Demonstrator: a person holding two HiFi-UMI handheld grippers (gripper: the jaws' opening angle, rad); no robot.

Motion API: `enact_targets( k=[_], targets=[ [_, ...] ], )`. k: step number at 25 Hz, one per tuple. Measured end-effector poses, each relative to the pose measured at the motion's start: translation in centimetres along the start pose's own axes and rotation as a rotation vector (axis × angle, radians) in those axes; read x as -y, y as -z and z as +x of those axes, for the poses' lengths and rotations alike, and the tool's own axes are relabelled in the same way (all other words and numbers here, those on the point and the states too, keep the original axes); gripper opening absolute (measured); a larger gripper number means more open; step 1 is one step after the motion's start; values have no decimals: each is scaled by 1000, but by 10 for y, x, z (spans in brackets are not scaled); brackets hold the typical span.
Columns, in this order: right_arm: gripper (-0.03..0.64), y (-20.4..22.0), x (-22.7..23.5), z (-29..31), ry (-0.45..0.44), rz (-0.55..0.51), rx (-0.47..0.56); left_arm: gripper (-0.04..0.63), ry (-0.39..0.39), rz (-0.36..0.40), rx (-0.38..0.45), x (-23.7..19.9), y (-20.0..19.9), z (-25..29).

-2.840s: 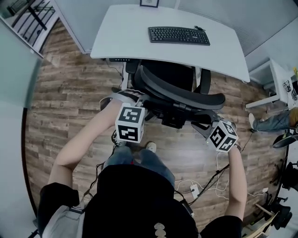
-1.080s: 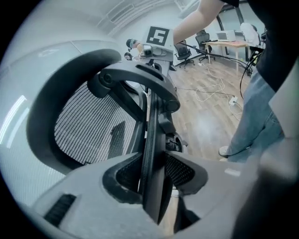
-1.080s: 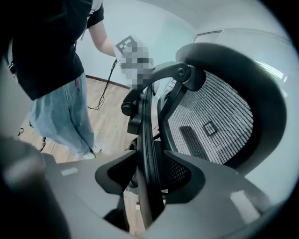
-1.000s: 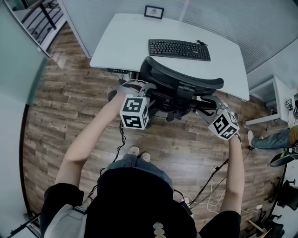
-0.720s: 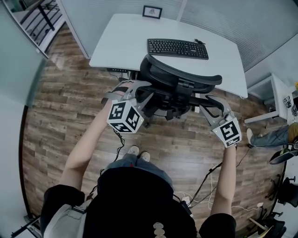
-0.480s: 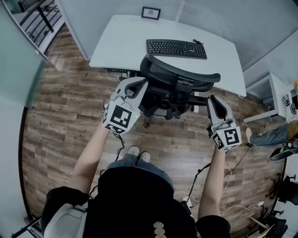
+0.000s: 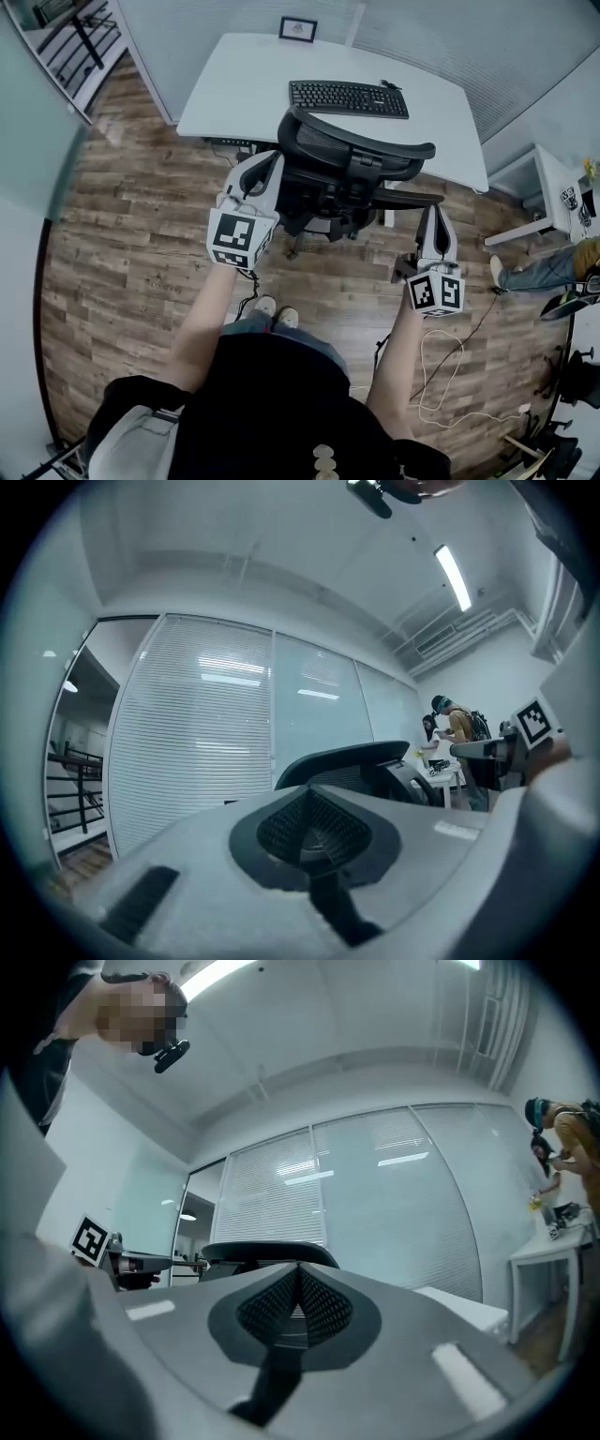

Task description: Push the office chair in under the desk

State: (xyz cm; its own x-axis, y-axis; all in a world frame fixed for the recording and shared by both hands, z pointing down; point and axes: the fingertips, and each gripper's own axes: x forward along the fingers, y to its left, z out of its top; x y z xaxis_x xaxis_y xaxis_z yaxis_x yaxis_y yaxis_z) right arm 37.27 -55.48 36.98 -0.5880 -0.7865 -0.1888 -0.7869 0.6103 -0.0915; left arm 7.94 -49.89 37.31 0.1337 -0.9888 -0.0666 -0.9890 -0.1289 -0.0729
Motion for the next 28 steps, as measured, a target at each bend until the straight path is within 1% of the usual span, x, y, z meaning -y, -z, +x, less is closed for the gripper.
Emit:
enact_targets(
  k=[3, 6, 12, 16, 24, 26, 28],
  targets=[
    [8, 2, 9, -13, 62, 18, 6, 8, -23, -20, -13, -4, 7, -7],
    [8, 5, 14, -22, 92, 27, 5, 8, -18, -23, -29, -5, 13, -10],
    [6, 8, 13, -26, 101, 23, -5, 8, -10, 4, -38, 0, 12, -12],
    [6, 9, 11, -26, 104, 29, -4, 8, -1, 1, -49, 2, 16, -13],
    [6, 8, 10, -25, 115, 29, -11, 8, -10, -3, -57, -1, 14, -15],
    [6, 10, 10, -24, 113, 31, -14, 8, -11, 9, -60, -1, 15, -14],
    [6, 13, 9, -24, 108, 31, -23, 8, -11, 37, -63, 1, 16, -13]
  ],
)
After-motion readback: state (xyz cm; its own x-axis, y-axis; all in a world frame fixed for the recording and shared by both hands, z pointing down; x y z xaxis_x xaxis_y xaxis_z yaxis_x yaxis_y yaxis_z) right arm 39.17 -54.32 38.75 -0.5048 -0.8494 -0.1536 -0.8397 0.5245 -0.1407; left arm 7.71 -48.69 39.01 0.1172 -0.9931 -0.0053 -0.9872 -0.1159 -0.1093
